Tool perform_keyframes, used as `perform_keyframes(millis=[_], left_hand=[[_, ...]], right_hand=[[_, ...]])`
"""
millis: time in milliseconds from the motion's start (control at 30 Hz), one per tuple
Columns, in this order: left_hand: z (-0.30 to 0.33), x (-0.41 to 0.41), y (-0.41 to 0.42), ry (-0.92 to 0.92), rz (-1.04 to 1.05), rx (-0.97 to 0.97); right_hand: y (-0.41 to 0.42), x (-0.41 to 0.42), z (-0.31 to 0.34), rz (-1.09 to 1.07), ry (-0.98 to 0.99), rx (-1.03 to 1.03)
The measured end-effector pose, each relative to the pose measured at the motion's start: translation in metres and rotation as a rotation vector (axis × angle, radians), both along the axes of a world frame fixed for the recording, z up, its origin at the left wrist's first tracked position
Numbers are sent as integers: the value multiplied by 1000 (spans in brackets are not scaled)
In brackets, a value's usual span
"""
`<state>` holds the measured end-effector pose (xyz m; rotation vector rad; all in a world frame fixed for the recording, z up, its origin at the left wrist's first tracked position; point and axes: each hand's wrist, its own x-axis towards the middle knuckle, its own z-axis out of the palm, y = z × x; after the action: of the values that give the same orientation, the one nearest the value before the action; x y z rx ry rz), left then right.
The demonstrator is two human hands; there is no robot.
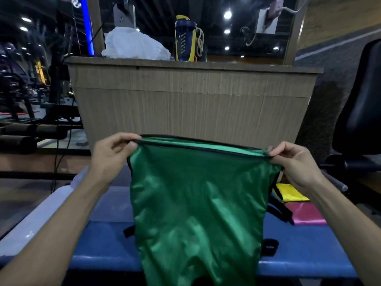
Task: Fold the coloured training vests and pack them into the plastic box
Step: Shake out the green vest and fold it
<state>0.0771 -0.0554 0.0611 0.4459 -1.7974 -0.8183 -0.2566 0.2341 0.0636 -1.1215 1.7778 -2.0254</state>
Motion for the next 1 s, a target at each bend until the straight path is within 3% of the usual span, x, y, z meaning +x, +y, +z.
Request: perform_keyframes(millis=[167,367,567,833,1000], left_hand=[[-37,-8,-9,-315,6,-214],[-51,-12,-27,-438,115,-203],[-54,-6,-30,-384,-102,-61],[-54,-9,-43,-391,36,-28],[-45,-11,-38,-397,34,-60]], right_hand=[[-1,-14,-30,-59,278,335],[-5,-1,-36,48,103,181],[-8,13,-26,171,-68,84],[-4,13,-25,118,229,234],[1,7,-26,130,150,219]])
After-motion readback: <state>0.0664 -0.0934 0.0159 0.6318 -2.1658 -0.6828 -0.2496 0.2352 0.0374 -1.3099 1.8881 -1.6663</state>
